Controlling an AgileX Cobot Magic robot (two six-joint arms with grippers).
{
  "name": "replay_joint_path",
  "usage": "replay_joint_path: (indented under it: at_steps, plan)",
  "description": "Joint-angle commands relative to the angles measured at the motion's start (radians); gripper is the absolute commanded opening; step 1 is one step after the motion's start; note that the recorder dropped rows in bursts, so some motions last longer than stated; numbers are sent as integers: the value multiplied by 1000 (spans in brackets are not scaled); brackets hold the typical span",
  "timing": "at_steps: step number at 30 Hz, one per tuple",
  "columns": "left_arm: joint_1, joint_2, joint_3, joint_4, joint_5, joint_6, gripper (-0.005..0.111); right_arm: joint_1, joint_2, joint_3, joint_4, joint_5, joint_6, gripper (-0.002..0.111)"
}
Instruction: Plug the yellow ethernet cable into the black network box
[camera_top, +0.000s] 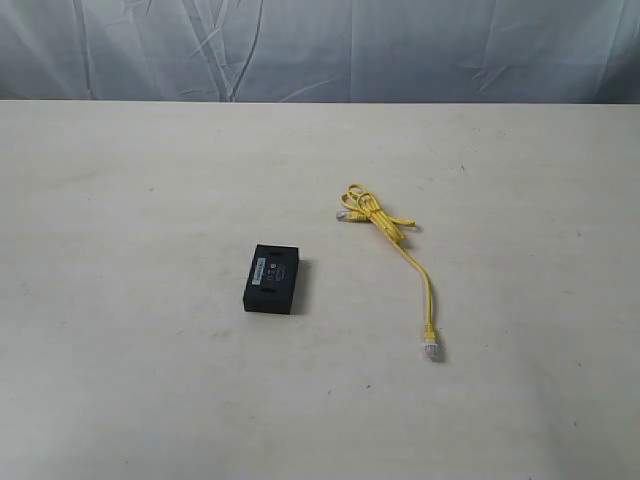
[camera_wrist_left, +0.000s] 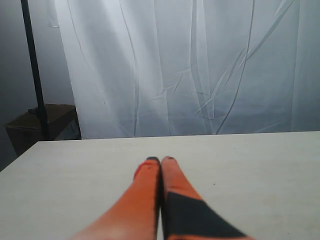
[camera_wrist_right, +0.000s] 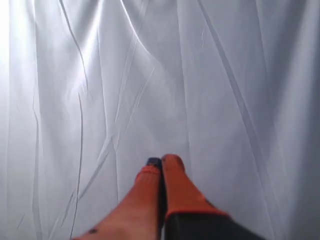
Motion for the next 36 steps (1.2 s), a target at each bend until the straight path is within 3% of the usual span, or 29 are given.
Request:
replay_joint_path:
  at_steps: [1, 4, 8, 10, 15, 19, 26, 30, 36]
  plan:
    - [1, -5, 4, 4, -7, 0, 0, -6, -4, 2, 6, -78, -9, -1]
    - [1, -5, 4, 4, -7, 0, 0, -6, -4, -10, 41, -35, -7, -1]
    - [1, -5, 4, 4, -7, 0, 0, -6, 64, -169, 32, 274, -84, -1]
    - [1, -5, 4, 4, -7, 0, 0, -6, 196, -344, -33, 508, -113, -1]
    - [1, -5, 4, 4, -7, 0, 0, -3, 530, -666, -19, 833, -113, -1]
    - [1, -5, 4, 4, -7, 0, 0, -3, 809, -803, 88, 1058, -131, -1]
    - [1, -5, 4, 4, -7, 0, 0, 34, 1248, -947, 131, 1174, -158, -1]
    - [1, -5, 4, 4, -7, 0, 0, 209, 1450, -981, 88, 1239, -158, -1]
    - [1, -5, 4, 4, -7, 0, 0, 337, 1613, -981, 47, 1267, -158, -1]
